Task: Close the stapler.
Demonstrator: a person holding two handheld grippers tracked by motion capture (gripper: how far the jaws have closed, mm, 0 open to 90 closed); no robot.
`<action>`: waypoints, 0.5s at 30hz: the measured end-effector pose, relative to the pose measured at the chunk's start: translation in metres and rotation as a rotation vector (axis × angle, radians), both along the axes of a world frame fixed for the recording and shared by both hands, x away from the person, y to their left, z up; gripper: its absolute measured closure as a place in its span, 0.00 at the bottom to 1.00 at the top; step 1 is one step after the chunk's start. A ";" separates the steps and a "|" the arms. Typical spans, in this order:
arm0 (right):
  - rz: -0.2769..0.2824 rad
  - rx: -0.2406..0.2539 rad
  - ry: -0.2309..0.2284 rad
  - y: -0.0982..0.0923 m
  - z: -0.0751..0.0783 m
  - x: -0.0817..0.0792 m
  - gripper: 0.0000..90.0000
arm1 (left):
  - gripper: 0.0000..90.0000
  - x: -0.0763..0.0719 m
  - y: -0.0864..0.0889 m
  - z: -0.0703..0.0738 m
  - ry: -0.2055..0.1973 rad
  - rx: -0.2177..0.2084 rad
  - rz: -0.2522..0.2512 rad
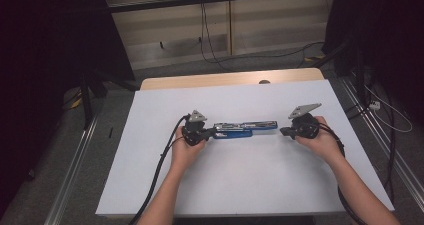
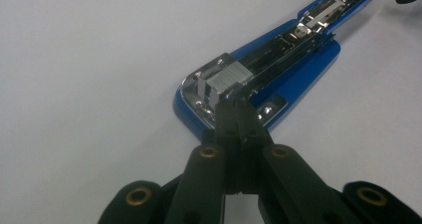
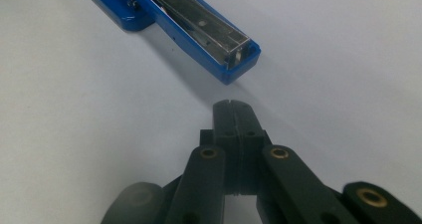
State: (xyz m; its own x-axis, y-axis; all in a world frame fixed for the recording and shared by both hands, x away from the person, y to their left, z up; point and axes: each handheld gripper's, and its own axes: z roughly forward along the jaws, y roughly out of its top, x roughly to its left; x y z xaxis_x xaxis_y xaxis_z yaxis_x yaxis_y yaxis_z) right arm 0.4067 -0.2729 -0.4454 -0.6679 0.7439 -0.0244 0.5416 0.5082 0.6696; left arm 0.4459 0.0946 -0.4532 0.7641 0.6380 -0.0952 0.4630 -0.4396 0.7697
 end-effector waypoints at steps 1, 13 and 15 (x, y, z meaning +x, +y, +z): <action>-0.001 -0.001 -0.001 0.001 -0.001 0.001 1.00 | 1.00 0.000 0.000 0.000 0.000 -0.001 -0.001; 0.006 0.002 0.007 0.006 -0.004 0.006 1.00 | 1.00 -0.001 -0.001 -0.001 -0.007 -0.011 -0.005; 0.005 0.006 0.006 0.007 -0.004 0.007 1.00 | 1.00 -0.001 -0.002 -0.001 -0.009 -0.009 -0.006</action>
